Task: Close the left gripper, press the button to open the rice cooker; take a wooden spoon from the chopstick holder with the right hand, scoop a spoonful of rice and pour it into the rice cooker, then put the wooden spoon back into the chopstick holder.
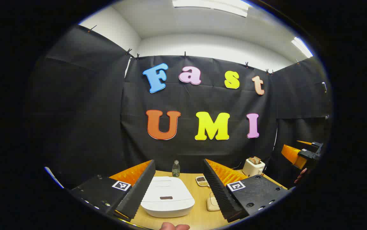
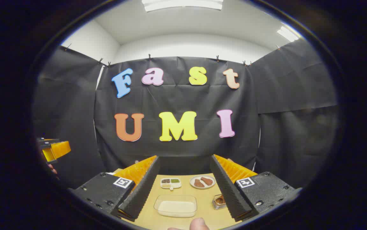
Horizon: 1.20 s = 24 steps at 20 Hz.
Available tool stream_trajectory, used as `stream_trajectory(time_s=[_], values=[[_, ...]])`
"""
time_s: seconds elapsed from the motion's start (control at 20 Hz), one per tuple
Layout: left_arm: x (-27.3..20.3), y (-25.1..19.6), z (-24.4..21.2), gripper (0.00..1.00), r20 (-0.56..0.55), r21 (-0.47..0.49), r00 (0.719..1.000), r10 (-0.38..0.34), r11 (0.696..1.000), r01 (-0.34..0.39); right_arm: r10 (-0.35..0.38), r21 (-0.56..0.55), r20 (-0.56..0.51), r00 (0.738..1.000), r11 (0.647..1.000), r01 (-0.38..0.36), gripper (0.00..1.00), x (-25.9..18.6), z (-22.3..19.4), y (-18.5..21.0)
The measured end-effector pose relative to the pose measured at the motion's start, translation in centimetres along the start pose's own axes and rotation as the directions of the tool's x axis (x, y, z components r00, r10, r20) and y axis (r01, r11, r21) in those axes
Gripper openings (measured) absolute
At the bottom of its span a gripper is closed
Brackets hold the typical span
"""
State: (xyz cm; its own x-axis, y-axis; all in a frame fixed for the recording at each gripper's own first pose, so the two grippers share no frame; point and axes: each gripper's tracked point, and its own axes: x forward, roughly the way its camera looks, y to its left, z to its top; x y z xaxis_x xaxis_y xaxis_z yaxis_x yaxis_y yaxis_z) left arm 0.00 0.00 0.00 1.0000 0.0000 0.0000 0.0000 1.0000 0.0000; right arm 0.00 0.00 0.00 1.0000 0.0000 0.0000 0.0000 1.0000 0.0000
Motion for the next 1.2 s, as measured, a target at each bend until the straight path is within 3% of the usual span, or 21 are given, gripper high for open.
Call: stream_trajectory(time_s=[0.65, 1.2], values=[[0.4, -4.1, -0.2, 0.94, 0.028, 0.018, 0.999, -0.035, 0.999, 0.035, 0.034, 0.013, -0.060, 0.998, 0.999, -0.033, 1.00, 1.6, -1.4, -1.7], [-0.1, -3.7, 0.5, 0.94, 0.060, -0.012, 0.998, 0.038, 0.999, -0.037, 0.011, 0.014, -0.042, 0.999, 1.000, -0.011, 1.00, 2.1, -1.3, -4.5]])
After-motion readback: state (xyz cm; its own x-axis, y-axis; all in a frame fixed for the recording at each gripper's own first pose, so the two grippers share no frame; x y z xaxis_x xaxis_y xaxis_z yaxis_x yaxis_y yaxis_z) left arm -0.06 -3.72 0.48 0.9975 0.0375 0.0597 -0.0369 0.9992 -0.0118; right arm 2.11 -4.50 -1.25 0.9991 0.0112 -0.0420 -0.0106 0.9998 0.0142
